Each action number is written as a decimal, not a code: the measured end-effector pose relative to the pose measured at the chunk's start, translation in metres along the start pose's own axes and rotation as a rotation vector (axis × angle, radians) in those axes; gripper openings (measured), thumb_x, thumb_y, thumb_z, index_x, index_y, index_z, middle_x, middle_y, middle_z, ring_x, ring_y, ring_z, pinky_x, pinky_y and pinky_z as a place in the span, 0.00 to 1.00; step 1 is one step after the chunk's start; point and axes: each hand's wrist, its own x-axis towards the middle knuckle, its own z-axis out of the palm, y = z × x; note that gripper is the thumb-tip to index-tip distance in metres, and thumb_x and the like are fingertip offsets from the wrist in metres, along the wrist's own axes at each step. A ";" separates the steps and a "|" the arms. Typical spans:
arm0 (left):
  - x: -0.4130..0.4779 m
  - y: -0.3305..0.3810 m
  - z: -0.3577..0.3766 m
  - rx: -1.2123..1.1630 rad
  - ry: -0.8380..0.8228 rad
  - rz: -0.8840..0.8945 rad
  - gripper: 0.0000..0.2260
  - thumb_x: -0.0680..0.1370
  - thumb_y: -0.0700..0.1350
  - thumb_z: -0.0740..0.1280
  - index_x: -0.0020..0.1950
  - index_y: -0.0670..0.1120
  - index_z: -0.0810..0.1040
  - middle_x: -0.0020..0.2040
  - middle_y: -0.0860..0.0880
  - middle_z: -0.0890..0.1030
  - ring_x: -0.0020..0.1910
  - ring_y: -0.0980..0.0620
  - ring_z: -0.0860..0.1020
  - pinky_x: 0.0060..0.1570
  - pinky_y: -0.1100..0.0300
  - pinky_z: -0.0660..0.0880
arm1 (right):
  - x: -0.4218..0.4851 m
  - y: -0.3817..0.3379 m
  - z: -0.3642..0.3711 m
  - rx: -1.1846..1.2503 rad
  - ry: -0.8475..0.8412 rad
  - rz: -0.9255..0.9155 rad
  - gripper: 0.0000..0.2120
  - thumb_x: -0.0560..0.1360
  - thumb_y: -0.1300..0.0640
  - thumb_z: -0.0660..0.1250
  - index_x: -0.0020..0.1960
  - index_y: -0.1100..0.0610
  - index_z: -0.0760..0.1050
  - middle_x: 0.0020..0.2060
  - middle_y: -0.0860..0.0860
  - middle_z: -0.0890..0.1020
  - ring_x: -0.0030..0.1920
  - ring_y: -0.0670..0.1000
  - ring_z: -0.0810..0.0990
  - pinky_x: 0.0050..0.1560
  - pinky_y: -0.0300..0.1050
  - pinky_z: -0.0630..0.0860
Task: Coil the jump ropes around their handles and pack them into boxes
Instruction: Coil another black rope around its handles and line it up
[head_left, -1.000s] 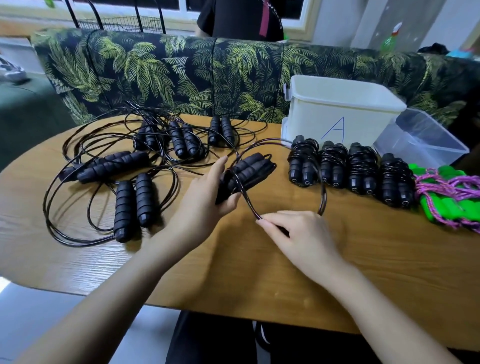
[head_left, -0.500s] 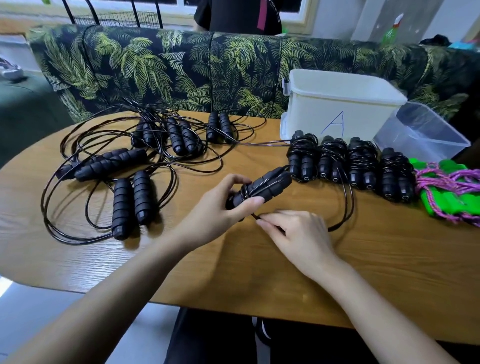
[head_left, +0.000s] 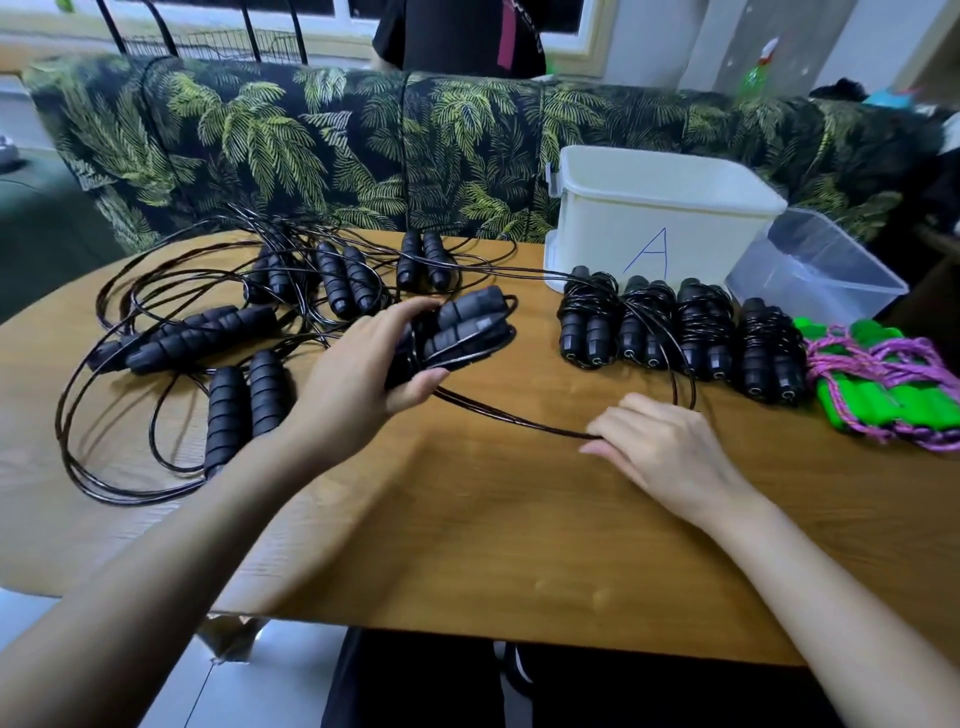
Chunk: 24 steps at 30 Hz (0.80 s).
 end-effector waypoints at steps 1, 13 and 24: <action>0.001 -0.005 -0.001 -0.008 0.007 -0.005 0.30 0.75 0.64 0.60 0.73 0.50 0.66 0.60 0.47 0.78 0.57 0.46 0.75 0.52 0.52 0.71 | -0.001 0.006 -0.004 0.008 -0.008 0.027 0.17 0.80 0.47 0.60 0.43 0.57 0.80 0.37 0.47 0.82 0.38 0.50 0.80 0.31 0.46 0.79; -0.006 0.014 -0.009 0.066 -0.129 0.393 0.34 0.76 0.69 0.59 0.68 0.44 0.64 0.58 0.42 0.78 0.57 0.49 0.72 0.58 0.61 0.66 | 0.073 0.040 -0.013 0.325 -0.149 0.702 0.11 0.76 0.45 0.67 0.35 0.36 0.76 0.37 0.43 0.78 0.47 0.52 0.77 0.46 0.46 0.67; 0.000 0.033 0.028 0.559 0.018 0.330 0.32 0.63 0.66 0.73 0.47 0.43 0.66 0.34 0.46 0.77 0.35 0.45 0.77 0.32 0.55 0.74 | 0.126 -0.011 -0.041 0.322 0.078 0.534 0.07 0.75 0.45 0.70 0.42 0.45 0.84 0.33 0.46 0.76 0.42 0.52 0.74 0.50 0.47 0.67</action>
